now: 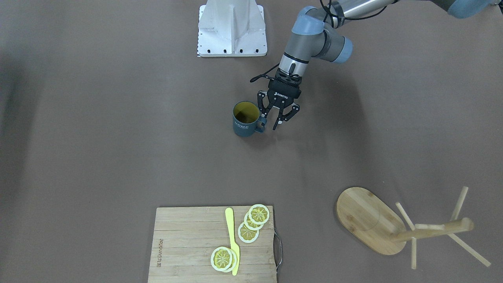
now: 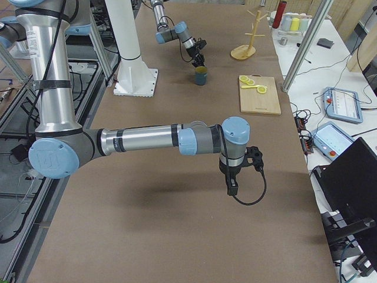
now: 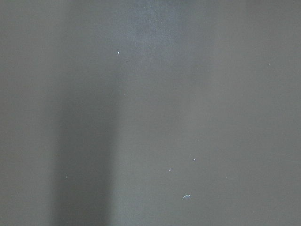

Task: Hang cup on storage rack
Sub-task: 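Close the left gripper on the blue mug's handle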

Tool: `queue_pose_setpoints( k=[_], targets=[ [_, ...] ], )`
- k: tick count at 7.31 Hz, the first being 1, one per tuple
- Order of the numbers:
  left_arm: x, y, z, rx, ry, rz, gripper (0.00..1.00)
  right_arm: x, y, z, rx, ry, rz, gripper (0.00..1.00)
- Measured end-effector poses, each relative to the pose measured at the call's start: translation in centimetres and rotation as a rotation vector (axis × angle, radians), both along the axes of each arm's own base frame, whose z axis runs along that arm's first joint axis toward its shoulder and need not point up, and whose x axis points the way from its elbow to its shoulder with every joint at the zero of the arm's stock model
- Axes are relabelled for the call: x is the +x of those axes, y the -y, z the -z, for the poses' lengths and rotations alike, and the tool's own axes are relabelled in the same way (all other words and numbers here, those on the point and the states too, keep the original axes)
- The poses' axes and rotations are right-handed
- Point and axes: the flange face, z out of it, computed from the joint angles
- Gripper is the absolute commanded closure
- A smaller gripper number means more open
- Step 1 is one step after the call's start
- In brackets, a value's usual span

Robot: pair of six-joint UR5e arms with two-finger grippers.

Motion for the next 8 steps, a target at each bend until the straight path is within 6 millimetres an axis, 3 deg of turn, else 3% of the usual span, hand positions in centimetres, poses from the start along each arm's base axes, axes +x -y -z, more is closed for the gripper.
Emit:
queue_pose_setpoints(
  k=[5,8],
  targets=[
    [0.4,-0.4,0.8,0.015,-0.061,-0.023,0.58,0.0,0.1,0.0,0.000,0.000,-0.001,0.00],
    [1.1,-0.5,-1.2,0.055,-0.181,-0.058,0.59,0.0,0.1,0.0,-0.001,0.000,-0.002,0.00]
  ],
)
